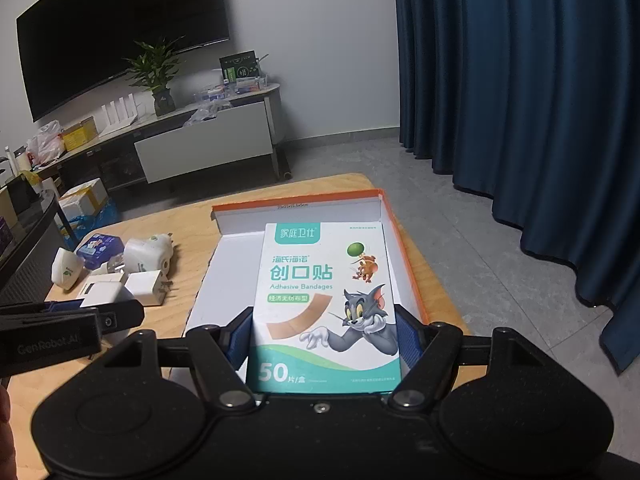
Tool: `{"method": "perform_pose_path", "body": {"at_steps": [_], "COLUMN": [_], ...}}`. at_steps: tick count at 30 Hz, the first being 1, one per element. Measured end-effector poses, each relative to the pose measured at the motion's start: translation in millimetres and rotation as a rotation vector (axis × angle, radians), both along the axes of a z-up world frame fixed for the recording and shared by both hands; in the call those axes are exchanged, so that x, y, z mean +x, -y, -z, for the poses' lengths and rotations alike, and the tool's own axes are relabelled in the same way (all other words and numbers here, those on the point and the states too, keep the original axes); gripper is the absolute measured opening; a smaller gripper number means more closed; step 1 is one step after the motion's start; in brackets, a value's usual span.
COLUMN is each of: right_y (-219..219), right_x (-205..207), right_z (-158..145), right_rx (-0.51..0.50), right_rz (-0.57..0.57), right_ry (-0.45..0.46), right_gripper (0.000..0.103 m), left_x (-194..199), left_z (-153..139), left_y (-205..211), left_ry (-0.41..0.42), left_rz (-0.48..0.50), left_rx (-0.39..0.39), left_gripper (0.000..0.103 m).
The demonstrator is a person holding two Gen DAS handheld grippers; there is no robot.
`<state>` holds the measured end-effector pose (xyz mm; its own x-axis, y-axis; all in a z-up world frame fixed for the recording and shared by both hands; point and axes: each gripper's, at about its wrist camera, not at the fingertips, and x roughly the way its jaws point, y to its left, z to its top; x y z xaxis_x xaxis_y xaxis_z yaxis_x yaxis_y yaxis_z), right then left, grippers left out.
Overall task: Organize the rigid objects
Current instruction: 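Carry the white charger and bandage box over the open white box with both tools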
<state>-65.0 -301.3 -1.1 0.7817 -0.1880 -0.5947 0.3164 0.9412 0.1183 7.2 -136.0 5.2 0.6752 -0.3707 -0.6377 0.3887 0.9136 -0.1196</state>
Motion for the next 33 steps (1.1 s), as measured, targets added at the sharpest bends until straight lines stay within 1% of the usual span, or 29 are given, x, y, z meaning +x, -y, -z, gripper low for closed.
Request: {"method": "perform_pose_path", "body": {"at_steps": [23,33], "right_y": [18,19], "right_x": [17,29], "right_z": [-1,3], "right_rx": [-0.011,-0.014], "right_rz": [0.012,-0.002], "right_ry": [-0.001,-0.021], "right_gripper": [0.084,0.084], "left_x": [15,26], "left_z": [1,4], "left_y": [32,39], "left_ry": [-0.008,-0.022], "left_rz": [0.043,0.041], "left_rx": [-0.002,0.001], "left_gripper": [0.042,0.042]}}
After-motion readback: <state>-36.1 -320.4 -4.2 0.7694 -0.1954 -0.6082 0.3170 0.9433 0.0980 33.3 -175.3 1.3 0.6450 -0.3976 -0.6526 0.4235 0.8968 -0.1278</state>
